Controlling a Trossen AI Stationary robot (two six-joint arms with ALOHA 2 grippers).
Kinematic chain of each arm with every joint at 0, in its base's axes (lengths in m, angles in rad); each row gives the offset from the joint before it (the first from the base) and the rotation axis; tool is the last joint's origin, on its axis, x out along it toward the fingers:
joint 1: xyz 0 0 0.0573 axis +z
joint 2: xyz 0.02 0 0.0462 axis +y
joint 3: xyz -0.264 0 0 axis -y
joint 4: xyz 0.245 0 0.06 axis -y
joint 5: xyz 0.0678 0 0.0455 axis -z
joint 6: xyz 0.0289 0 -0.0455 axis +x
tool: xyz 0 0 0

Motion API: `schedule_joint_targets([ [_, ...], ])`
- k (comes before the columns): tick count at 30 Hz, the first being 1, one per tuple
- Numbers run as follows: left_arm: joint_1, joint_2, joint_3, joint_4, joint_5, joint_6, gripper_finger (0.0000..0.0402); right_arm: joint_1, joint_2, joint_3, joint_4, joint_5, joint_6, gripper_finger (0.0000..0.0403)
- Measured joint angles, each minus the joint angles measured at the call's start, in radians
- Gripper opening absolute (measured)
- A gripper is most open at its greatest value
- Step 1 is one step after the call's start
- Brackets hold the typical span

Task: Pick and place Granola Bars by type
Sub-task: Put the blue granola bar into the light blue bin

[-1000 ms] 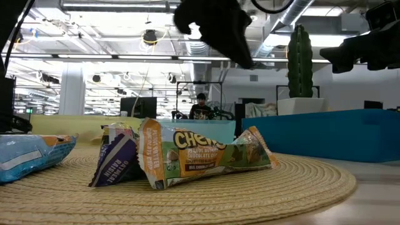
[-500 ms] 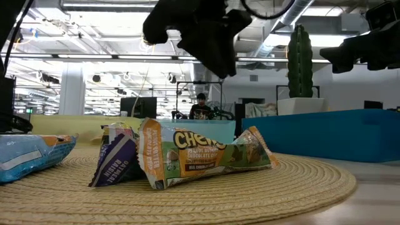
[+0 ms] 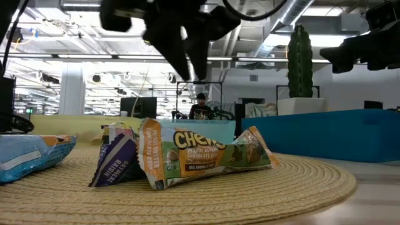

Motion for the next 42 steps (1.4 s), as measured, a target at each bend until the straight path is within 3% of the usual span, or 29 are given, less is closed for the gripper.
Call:
schedule_joint_targets([
  [9, -0.098, -0.017, -0.023, -0.005, 0.047, 0.015, 0.0109, 0.0, 0.0, 0.0, 0.0, 0.0, 0.0, 0.0244],
  [18, -0.198, -0.219, -0.379, 0.36, -0.003, 0.113, 0.0109, 0.0, 0.0, 0.0, 0.0, 0.0, 0.0, 0.0244],
  [26, -0.265, -0.261, -0.549, 0.502, -0.134, 0.154, 0.0109, 0.0, 0.0, 0.0, 0.0, 0.0, 0.0, 0.0244],
  [30, -0.293, -0.261, -0.623, 0.544, -0.201, 0.354, 0.0109, 0.0, 0.0, 0.0, 0.0, 0.0, 0.0, 0.0244],
  [36, -0.327, -0.261, -0.725, 0.753, -0.34, 0.617, 0.0109, 0.0, 0.0, 0.0, 0.0, 0.0, 0.0, 0.0244],
  [42, -0.327, -0.26, -0.747, 0.816, -0.296, 0.679, 0.0109, 0.0, 0.0, 0.0, 0.0, 0.0, 0.0, 0.0244],
])
